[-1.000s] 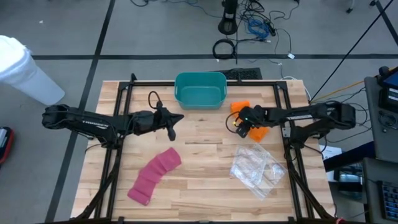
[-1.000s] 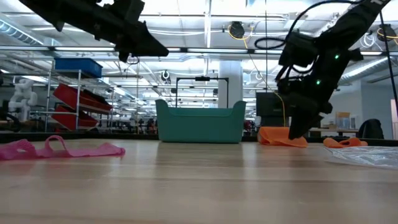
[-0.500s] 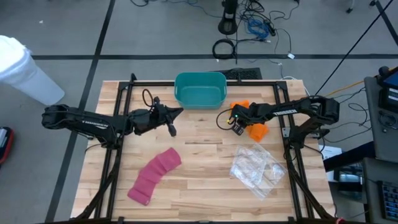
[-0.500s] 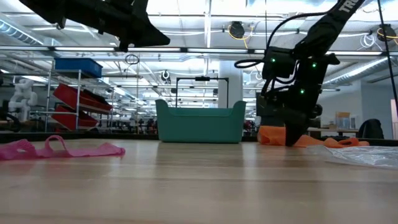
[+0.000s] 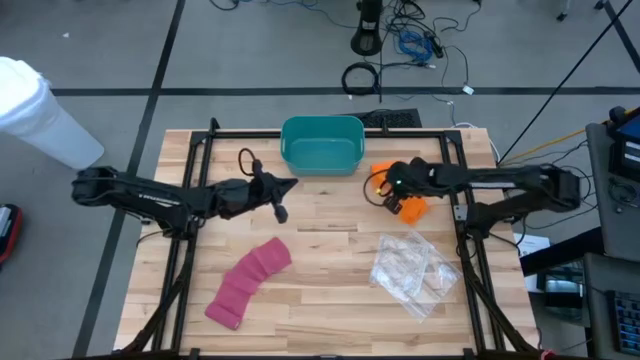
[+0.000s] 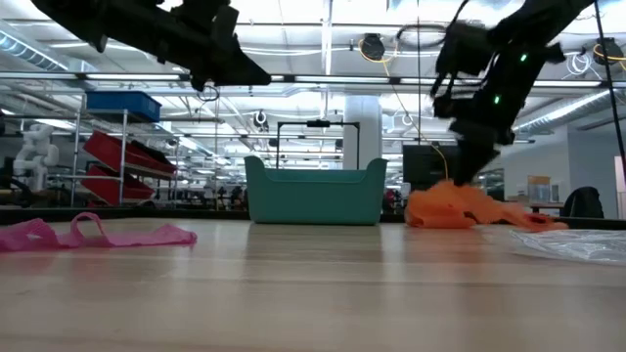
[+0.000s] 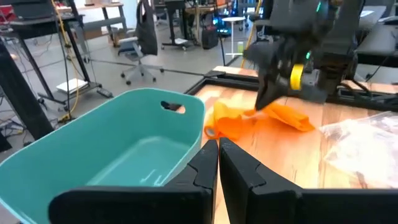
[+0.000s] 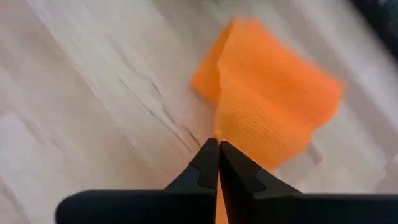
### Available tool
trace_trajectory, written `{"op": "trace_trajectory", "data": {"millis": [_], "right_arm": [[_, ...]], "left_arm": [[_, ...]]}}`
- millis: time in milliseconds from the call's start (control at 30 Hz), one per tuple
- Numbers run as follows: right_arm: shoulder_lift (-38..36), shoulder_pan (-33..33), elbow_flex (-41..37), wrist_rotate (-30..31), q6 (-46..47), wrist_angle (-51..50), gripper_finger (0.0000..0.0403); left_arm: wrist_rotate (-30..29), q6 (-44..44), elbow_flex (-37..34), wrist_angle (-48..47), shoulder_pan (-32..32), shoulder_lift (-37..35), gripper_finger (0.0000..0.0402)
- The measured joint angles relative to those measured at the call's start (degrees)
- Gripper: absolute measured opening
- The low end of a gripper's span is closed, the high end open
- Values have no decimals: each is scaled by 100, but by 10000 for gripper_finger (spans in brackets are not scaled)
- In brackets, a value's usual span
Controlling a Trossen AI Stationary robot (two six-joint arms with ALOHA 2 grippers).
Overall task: Roll bandage
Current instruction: Roll the orange bandage
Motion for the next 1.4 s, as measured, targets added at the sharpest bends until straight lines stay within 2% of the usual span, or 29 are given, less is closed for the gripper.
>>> {"op": "trace_trajectory", "data": {"millis": [133,267,333,500,733,867,967,1200,1400], "right_arm": [[-728,10,0,-46,-176,-42,0],[-1262,92,2,-420,-339,-15,0],[-1478,218,20,-538,-330,-59,0],[-1792,624,392,-604,81,-1064,0],[-1731,1255,878,-550,1165,-2650,0],[-1521,1563,876,-816,1893,-3278,0],[-1314,1787,876,-821,2191,-3422,0],[-1001,2060,876,-814,1956,-3186,24],[-981,2294,876,-1636,2070,-3211,79]], "left_arm": [[90,1,0,288,1,357,22],[663,21,0,810,-2,892,22],[771,118,-2,1101,-4,1156,22],[772,471,116,1579,-1,1717,22],[776,475,388,1508,-2,2033,22],[776,472,398,1514,-2,2031,22],[776,470,398,1514,-2,2031,22],[776,465,398,1503,-2,2031,22],[776,463,400,1359,-2,2031,22]]}}
